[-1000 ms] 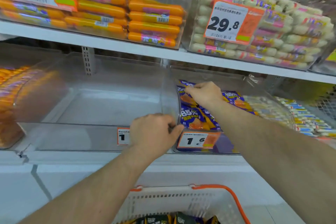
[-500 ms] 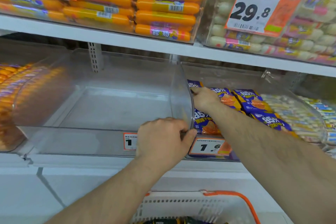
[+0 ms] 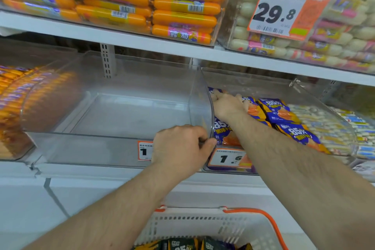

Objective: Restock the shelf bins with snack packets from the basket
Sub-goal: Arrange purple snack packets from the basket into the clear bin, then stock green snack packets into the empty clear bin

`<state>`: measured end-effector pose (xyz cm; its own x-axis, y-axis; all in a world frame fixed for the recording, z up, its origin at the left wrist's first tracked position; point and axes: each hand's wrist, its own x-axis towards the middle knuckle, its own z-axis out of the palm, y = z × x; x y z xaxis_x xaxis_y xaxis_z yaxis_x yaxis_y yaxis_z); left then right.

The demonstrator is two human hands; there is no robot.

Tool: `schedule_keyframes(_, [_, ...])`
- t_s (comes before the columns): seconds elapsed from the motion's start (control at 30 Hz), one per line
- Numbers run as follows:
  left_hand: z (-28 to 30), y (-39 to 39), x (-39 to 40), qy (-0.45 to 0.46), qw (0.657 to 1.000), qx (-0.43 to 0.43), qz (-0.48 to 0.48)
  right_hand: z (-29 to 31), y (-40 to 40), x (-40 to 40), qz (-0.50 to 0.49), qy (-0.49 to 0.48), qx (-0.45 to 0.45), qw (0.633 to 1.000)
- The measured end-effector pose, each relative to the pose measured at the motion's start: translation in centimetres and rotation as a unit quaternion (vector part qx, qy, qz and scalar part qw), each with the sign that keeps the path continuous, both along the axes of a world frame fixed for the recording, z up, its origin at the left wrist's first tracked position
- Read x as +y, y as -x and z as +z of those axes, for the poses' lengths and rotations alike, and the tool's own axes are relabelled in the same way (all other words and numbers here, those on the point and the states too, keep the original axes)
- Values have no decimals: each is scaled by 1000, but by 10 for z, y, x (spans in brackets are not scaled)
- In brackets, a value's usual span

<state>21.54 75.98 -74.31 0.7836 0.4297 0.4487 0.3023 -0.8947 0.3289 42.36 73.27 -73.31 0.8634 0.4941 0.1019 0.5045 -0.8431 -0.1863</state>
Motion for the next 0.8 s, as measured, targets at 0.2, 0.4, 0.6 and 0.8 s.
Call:
schedule_keyframes(0.2, [-2, 9, 1, 35, 963, -239, -124, 29, 57, -37, 74, -345, -271, 896])
schedule_keyframes(0.4, [-40, 45, -32, 12, 949, -59, -309, -29, 126, -106, 138, -530, -308, 778])
schedule_keyframes(0.6, [-74, 67, -27, 28, 879, 368, -301, -169, 144, -151, -39, -310, 44, 949])
schedule_keyframes(0.8, [-83, 80, -31, 66, 858, 420, -287, -271, 170, -214, -114, 6, 260, 959])
